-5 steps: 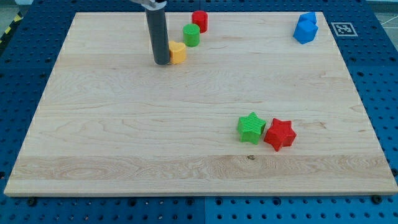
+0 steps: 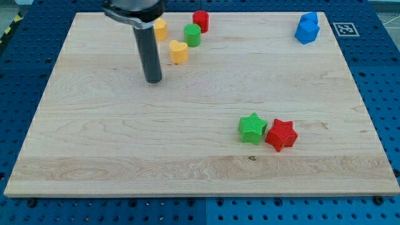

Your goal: Push the yellow heart below the green circle

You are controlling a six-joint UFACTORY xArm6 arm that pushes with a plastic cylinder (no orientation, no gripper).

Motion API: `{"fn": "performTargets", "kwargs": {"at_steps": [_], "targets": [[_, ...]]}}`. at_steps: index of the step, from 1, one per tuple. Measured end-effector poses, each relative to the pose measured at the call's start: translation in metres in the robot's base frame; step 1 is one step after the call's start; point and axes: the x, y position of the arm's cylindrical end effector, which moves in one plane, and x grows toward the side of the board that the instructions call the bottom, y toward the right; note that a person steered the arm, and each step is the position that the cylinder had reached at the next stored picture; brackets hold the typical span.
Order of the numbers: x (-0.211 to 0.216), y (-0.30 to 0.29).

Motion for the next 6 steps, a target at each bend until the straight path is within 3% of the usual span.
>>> {"fn": "performTargets", "kwargs": {"at_steps": [4,6], "targets": [[-0.077,0.032],[-0.079,0.026]]}}
